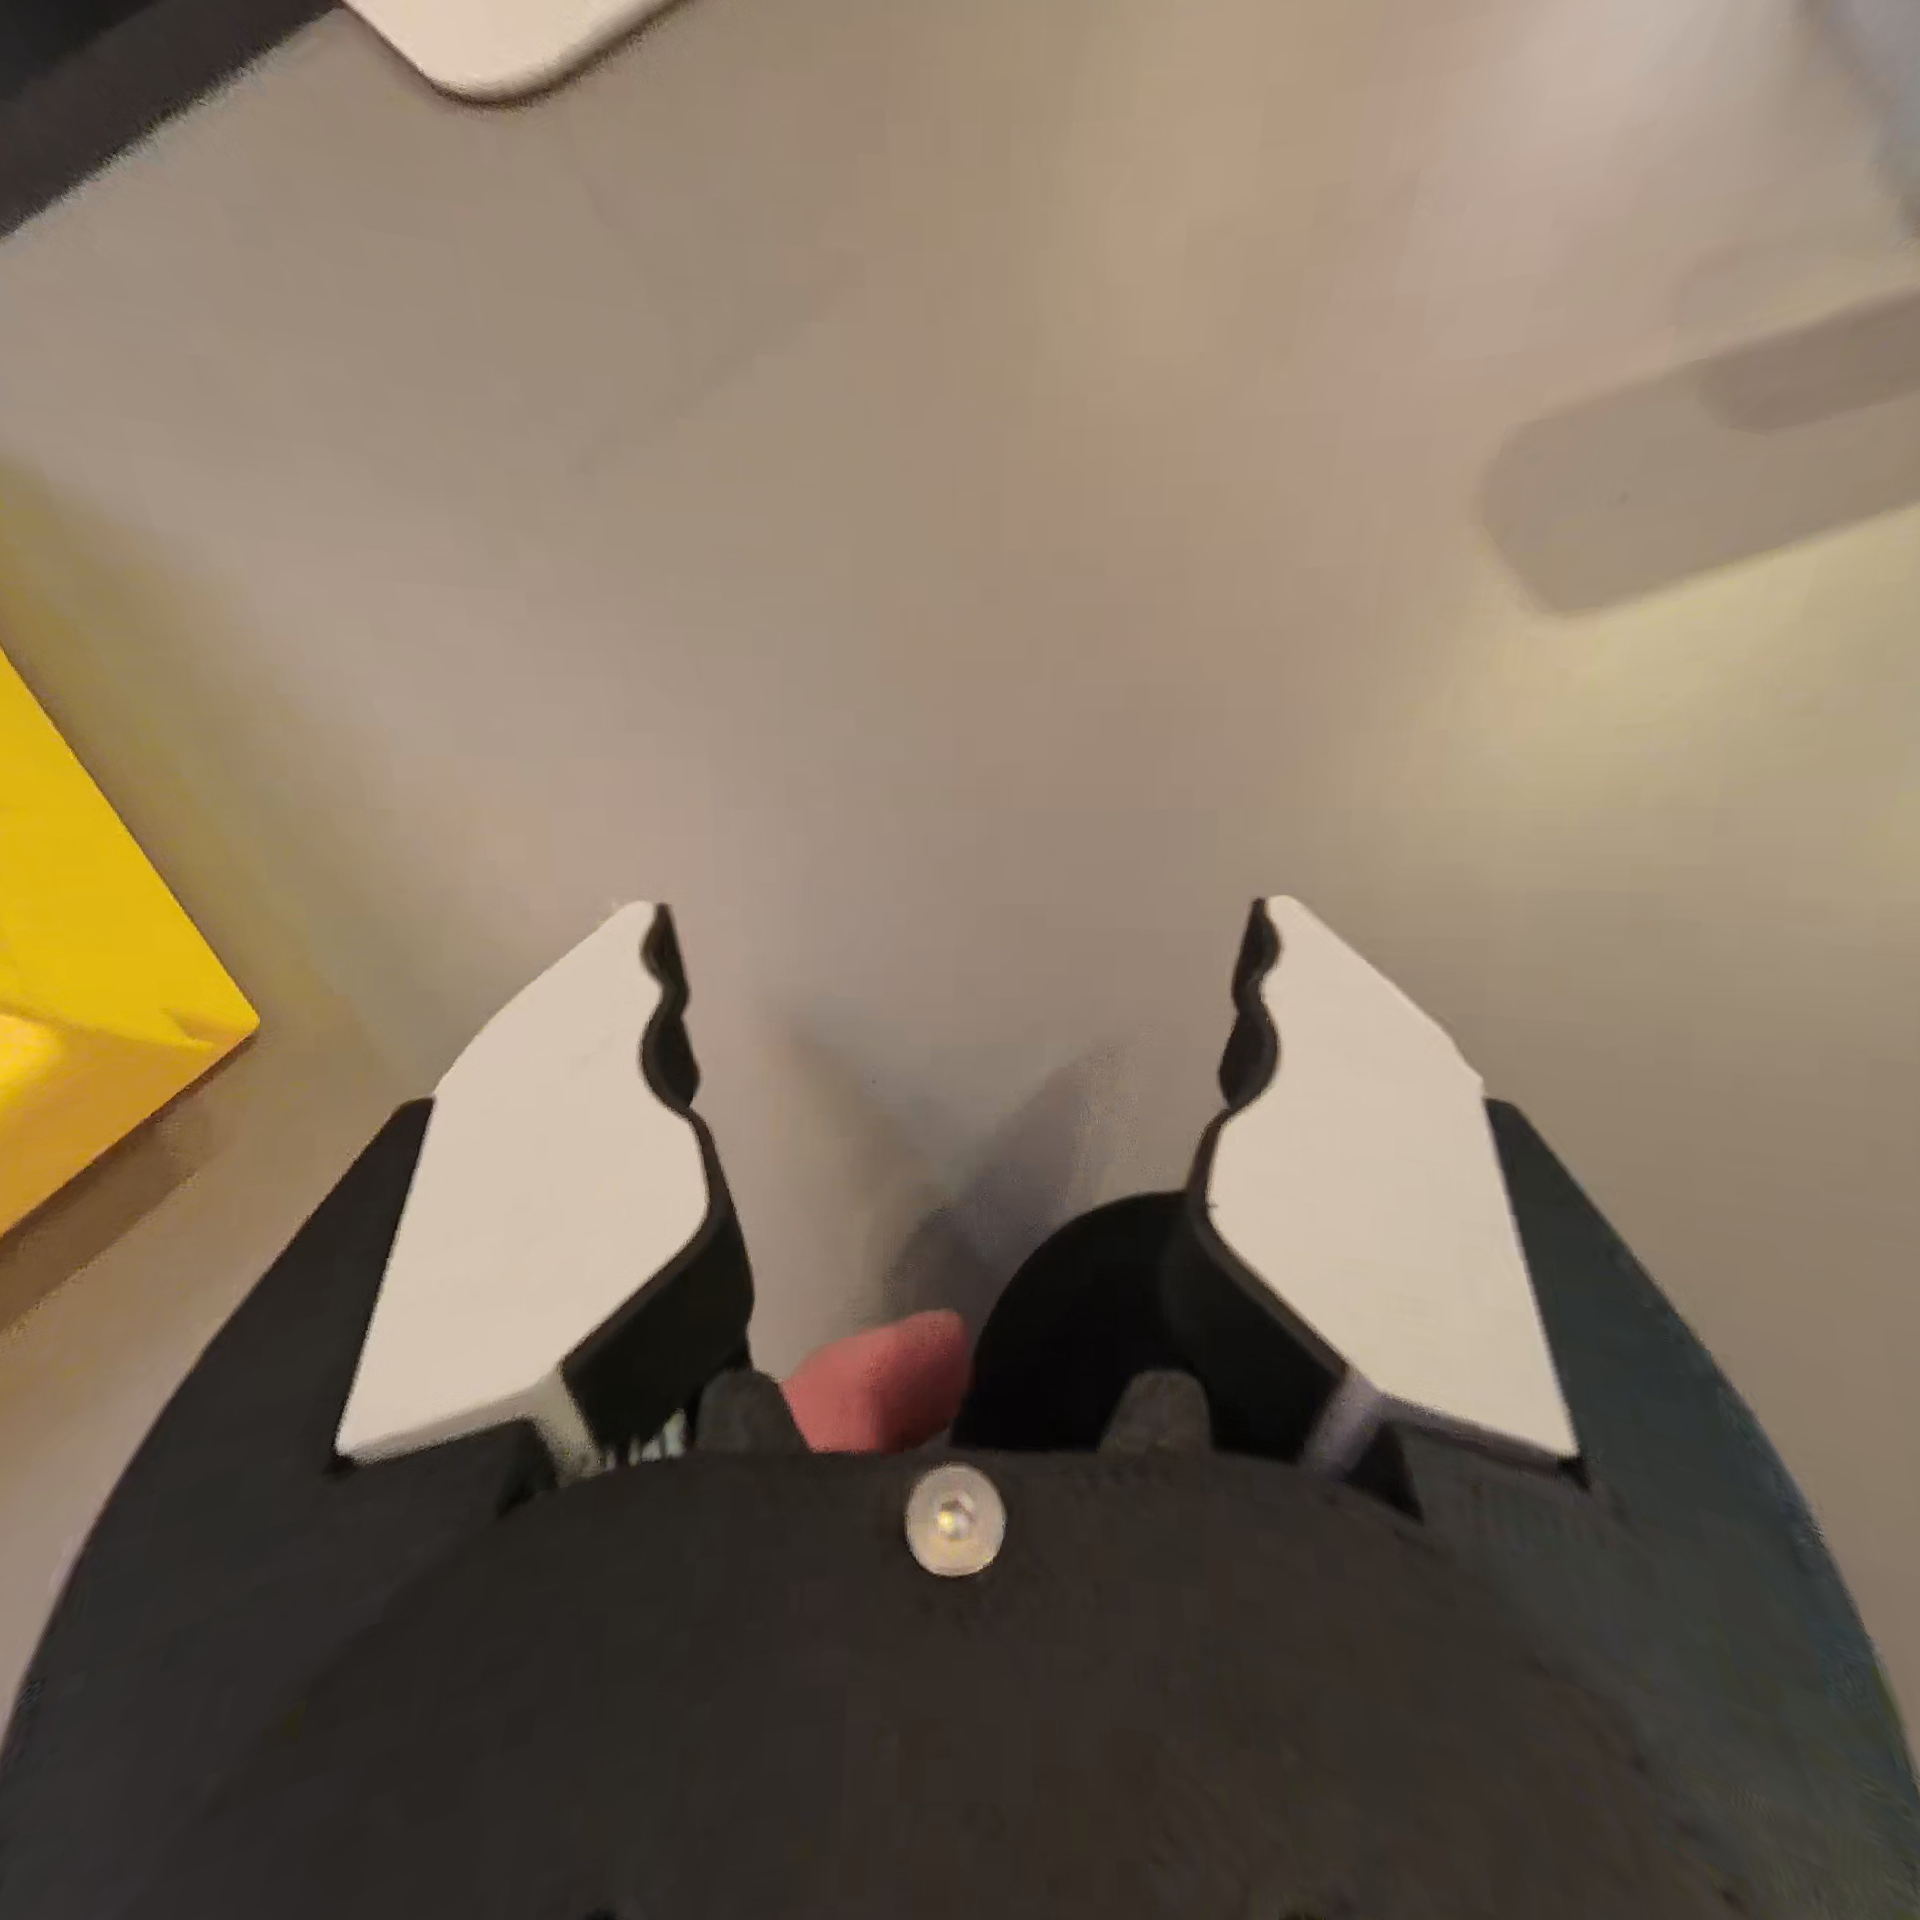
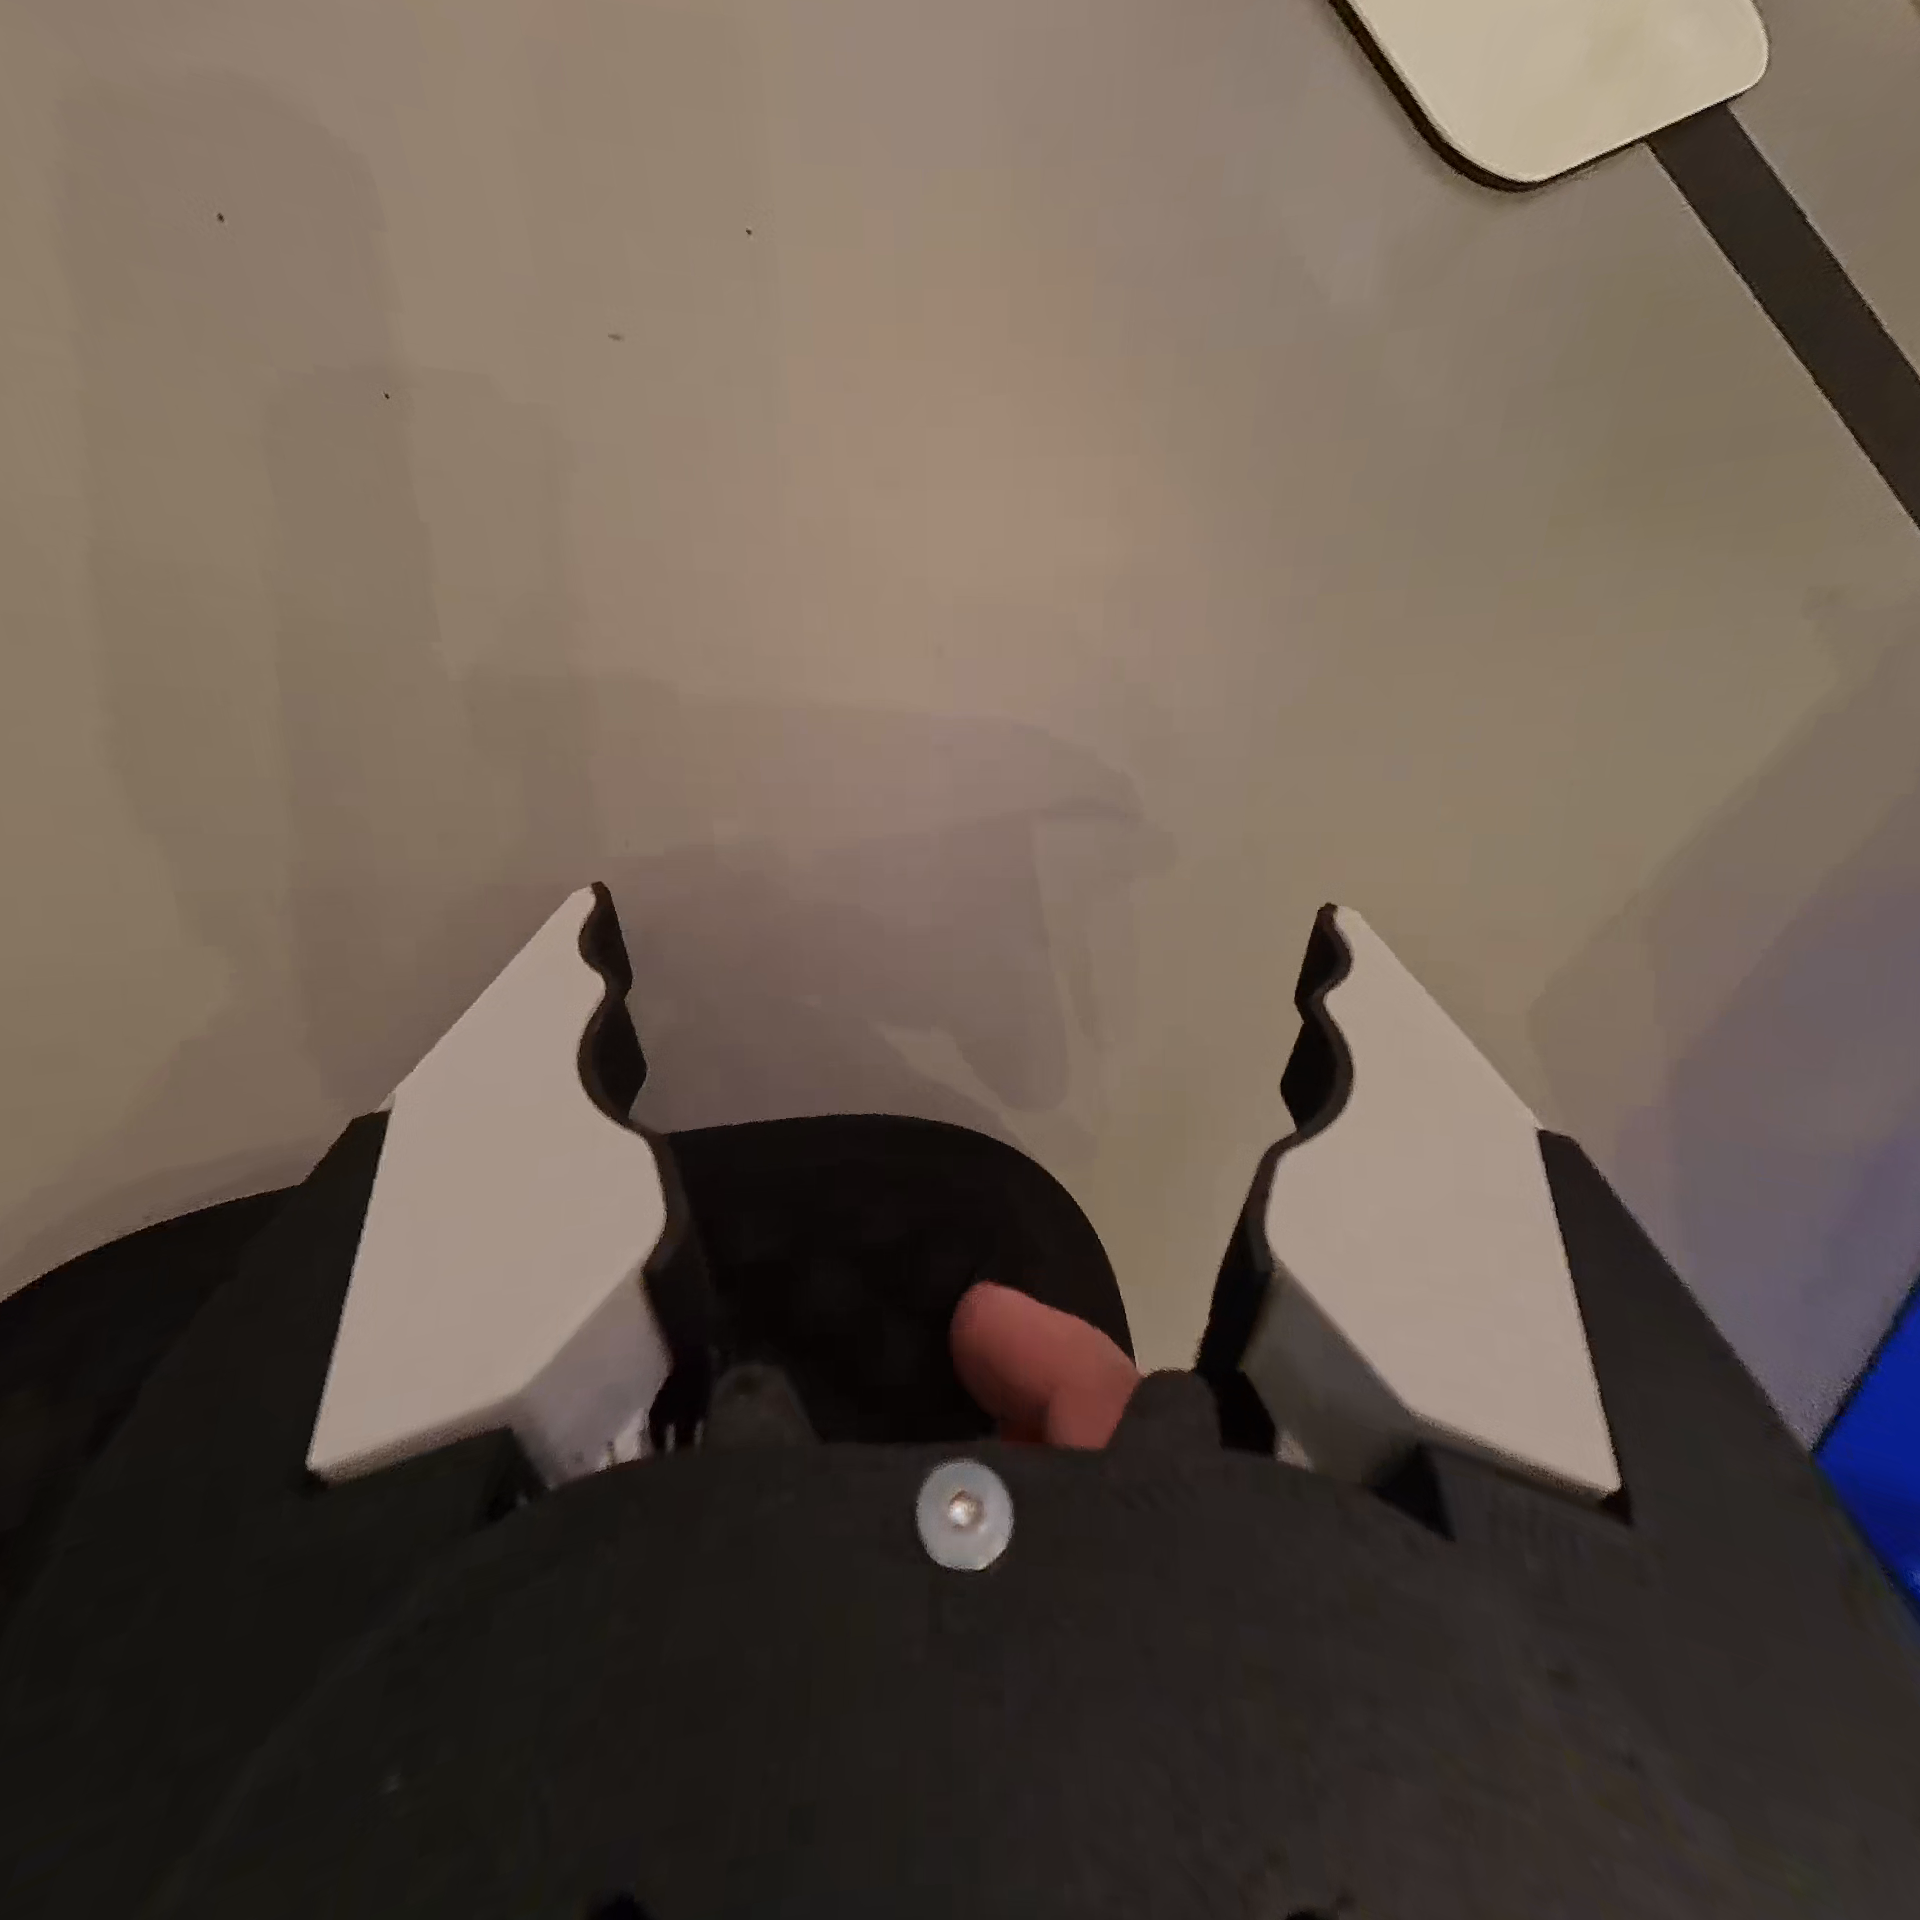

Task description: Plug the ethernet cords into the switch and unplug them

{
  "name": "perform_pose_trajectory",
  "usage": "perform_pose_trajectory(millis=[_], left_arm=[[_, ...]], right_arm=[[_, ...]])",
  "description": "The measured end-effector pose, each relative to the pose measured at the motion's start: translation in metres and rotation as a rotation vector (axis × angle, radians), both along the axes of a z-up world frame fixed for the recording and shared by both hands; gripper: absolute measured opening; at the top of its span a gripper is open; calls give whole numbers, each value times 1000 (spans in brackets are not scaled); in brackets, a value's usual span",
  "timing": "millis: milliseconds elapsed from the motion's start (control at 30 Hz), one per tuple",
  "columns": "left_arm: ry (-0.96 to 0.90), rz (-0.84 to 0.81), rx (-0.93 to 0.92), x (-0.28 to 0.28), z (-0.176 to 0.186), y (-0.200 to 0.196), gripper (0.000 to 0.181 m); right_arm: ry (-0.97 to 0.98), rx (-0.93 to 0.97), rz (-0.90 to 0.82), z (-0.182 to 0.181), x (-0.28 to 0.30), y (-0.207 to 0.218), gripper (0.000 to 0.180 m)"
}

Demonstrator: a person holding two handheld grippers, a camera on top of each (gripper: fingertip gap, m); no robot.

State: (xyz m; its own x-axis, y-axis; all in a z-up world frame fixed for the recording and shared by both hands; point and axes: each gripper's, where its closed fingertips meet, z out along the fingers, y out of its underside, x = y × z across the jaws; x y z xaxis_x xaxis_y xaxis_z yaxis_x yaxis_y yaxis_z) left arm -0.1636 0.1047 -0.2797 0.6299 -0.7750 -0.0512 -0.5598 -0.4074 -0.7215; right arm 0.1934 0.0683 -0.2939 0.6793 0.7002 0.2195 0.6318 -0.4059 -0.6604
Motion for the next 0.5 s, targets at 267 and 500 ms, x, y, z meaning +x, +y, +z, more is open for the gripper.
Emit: perform_pose_trajectory(millis=[267,500], left_arm=[[10,76,70,-38,33,-6,106],[123,63,-74,-44,-15,-35,110]], right_arm=[[17,41,11,4,-1,-3,127],[31,-56,7,-6,-1,-4,131]])
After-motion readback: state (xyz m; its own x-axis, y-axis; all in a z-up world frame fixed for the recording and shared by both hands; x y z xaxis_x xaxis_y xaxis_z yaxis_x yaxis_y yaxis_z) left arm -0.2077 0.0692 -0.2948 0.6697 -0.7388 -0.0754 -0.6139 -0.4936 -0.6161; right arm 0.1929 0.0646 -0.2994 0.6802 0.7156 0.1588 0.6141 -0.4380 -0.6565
